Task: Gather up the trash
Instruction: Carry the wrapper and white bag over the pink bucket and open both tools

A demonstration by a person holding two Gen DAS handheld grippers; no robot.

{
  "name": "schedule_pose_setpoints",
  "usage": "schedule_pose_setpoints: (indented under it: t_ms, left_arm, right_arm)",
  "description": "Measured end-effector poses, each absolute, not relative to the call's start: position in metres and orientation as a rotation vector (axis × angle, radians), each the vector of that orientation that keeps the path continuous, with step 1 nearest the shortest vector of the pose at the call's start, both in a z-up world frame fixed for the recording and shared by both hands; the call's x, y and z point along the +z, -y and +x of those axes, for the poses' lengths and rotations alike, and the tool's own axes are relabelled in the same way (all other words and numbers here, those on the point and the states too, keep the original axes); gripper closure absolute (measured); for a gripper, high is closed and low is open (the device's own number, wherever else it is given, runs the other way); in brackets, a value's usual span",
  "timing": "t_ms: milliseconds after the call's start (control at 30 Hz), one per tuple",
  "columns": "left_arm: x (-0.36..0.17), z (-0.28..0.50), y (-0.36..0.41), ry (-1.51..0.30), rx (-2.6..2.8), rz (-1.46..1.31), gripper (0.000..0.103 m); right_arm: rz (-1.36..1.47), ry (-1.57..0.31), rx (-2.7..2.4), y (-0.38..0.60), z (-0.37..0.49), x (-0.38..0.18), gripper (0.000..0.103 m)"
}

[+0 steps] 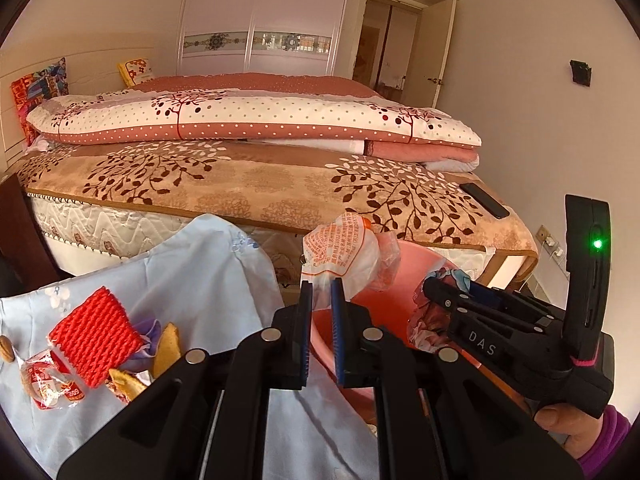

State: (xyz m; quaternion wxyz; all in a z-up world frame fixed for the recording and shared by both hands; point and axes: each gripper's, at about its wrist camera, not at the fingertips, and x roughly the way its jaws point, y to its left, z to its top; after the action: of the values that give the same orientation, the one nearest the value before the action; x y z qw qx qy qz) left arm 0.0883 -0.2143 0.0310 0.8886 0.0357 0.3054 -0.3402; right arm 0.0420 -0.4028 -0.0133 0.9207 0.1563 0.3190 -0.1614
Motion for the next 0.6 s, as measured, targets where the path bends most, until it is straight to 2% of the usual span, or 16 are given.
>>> schedule_pose_setpoints:
  t_ms: [600]
  left_arm:
    - [-0.010,0.104,0.276,-0.738,-0.748,0.152,0.094]
  right_arm:
    - [0.356,-0.717,-0.400,0.432,0.050,-0.041,0.073]
